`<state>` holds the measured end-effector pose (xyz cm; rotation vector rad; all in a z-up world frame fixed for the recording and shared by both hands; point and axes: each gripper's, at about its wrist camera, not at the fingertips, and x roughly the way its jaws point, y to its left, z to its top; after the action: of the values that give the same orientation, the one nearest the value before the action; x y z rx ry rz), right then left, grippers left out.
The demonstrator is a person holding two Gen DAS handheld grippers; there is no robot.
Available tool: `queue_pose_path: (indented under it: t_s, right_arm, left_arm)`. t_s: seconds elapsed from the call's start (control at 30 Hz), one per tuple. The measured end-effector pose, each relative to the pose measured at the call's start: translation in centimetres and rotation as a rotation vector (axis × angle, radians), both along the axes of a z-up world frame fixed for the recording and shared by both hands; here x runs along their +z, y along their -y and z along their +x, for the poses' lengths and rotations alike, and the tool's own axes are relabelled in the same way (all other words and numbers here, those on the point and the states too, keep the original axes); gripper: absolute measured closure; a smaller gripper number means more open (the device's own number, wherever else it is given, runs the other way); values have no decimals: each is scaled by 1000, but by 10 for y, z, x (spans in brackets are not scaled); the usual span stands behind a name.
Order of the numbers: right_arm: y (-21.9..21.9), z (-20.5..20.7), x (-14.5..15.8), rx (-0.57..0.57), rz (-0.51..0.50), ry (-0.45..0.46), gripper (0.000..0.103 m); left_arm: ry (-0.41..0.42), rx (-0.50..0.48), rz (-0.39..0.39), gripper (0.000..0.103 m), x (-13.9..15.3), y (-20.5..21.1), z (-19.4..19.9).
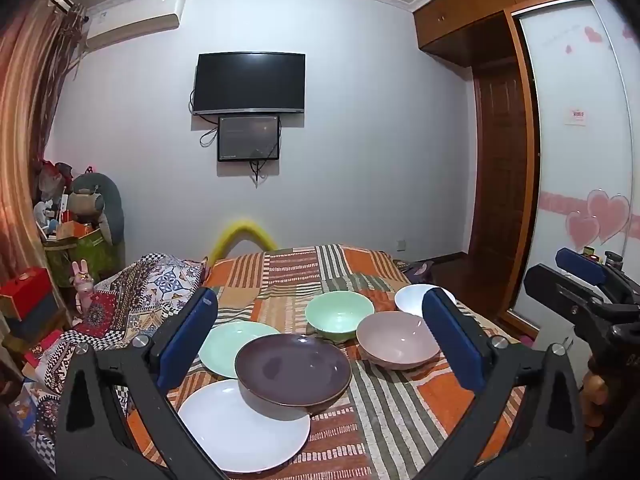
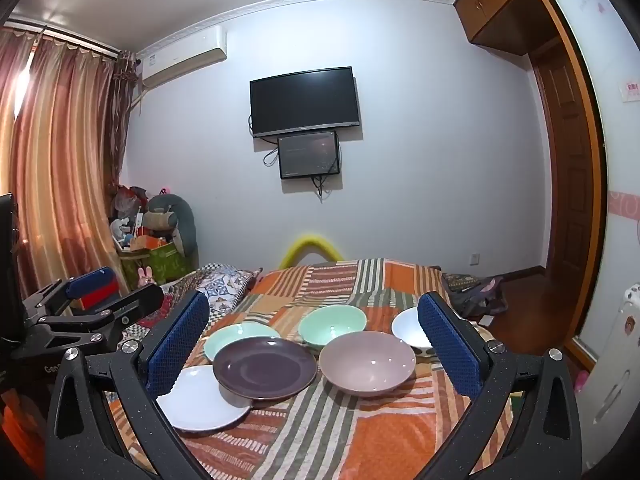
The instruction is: Organize plates and bowls
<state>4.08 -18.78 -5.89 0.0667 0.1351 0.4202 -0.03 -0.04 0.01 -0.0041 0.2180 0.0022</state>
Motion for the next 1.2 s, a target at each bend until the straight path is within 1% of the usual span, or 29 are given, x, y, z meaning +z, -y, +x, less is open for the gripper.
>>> queue_pose_path:
  t_s: [0.43,1.2]
  right_arm:
    - [-1,-2,-1,0,-4,13,0]
    - [-1,-1,-3,-1,4,10,0]
  left_arm:
    - [1,7,5,0,-2,9,0]
    - [4,6,1,0,-3,7,2]
